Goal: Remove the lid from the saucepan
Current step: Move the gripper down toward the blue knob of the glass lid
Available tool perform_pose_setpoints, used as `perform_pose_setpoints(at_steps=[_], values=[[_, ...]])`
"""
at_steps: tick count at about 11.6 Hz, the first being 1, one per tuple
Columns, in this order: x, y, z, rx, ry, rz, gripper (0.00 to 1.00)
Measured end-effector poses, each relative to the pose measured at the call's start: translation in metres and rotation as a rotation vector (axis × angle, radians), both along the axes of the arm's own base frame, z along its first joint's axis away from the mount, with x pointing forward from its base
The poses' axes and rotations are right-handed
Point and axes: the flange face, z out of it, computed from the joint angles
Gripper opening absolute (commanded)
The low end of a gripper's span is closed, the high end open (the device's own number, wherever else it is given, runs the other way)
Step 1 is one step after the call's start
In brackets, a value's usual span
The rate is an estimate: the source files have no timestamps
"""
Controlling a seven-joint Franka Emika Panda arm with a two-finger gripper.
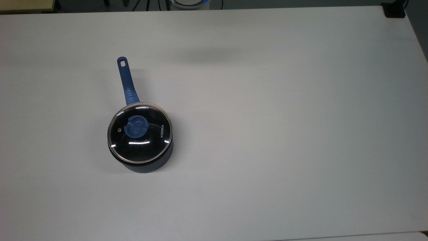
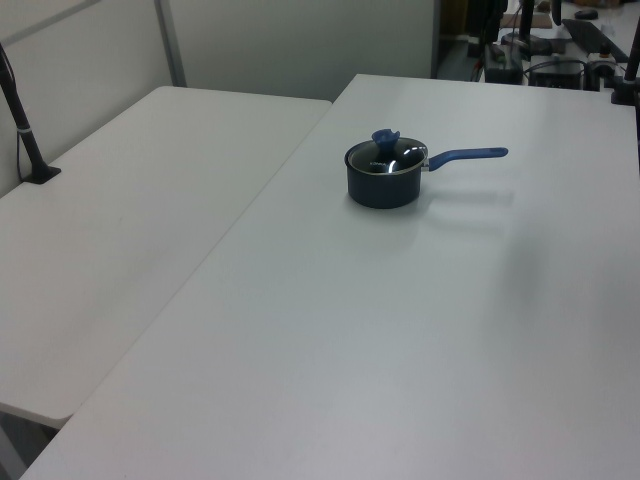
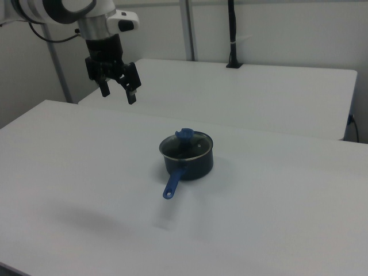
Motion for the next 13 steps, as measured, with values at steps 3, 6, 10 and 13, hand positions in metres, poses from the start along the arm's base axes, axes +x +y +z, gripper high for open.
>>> perform_pose_setpoints(at_steps=[3,6,10,13], values=[[0.0,0.0,0.0,0.0,0.0,0.0,1.0],[0.001,0.0,0.0,0.0,-0.006,0.0,1.0],[0.014,-0.006,-0.015,-0.004,-0.006,0.011,1.0],[0.049,-0.008,-0.054,-0.031,-0.032,-0.153,1.0]])
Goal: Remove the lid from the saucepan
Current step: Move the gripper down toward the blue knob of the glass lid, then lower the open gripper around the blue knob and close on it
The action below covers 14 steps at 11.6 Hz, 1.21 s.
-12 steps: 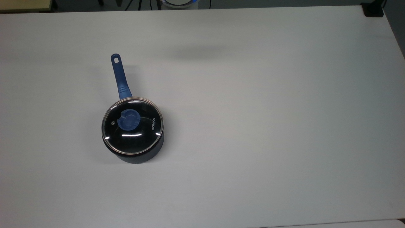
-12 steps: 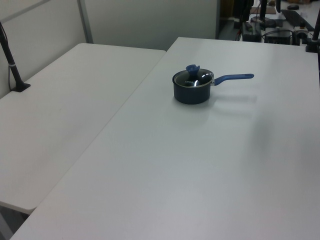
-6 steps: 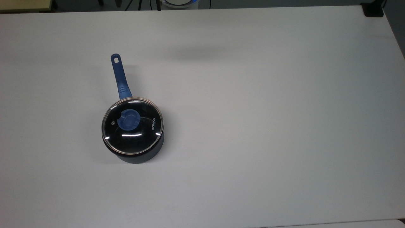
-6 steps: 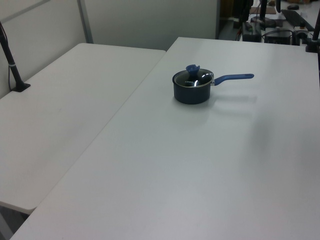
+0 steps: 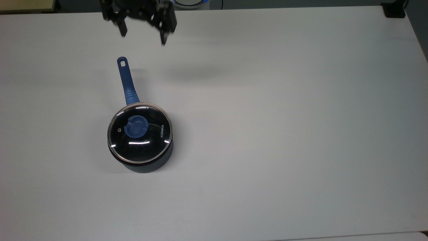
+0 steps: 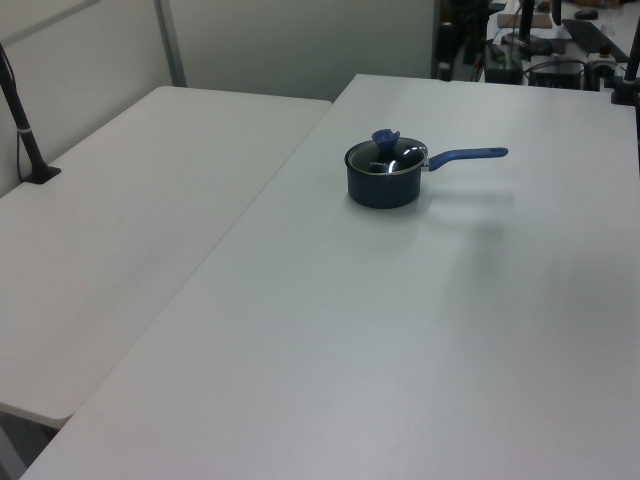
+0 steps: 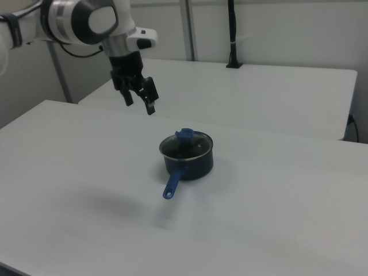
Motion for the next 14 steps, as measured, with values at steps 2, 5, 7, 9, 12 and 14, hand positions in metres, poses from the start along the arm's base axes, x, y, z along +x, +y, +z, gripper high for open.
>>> perform_pose_setpoints(at_steps=[2,5,7,9,12,14], values=[[0.026,-0.002,-0.014,-0.001,-0.11,-0.202,1.0],[0.038,-0.027,-0.039,-0.042,-0.105,-0.301,0.95],[0.049,-0.05,-0.048,-0.053,-0.139,-0.324,0.95],[0.07,-0.051,-0.06,-0.069,-0.247,-0.301,0.97],[0.101,-0.05,-0.122,-0.11,-0.295,-0.253,0.99],[0.107,-0.048,-0.141,-0.112,-0.285,-0.244,1.0]])
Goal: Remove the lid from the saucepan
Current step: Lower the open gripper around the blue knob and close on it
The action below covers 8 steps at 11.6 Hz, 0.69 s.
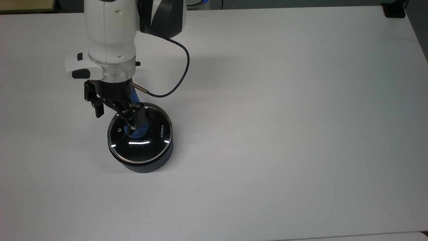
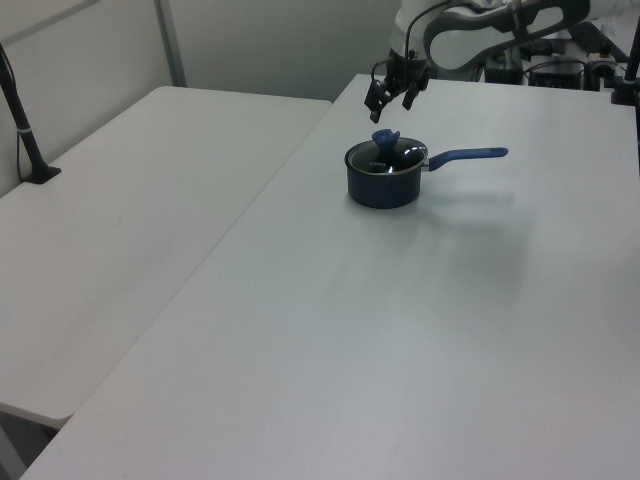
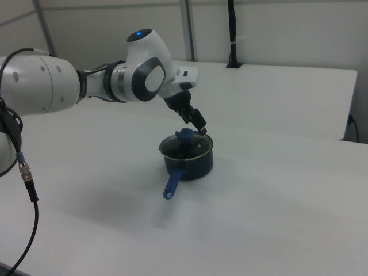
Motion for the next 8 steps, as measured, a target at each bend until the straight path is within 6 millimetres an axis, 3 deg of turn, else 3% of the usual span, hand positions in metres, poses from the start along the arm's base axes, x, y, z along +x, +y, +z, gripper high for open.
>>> perform_pose_setpoints(at_steps=[6,8], values=[[-0.002,0.037,-0.018,0.025,0.035,0.054,1.0],[-0.003,0.04,-0.025,0.028,0.047,0.058,0.92]])
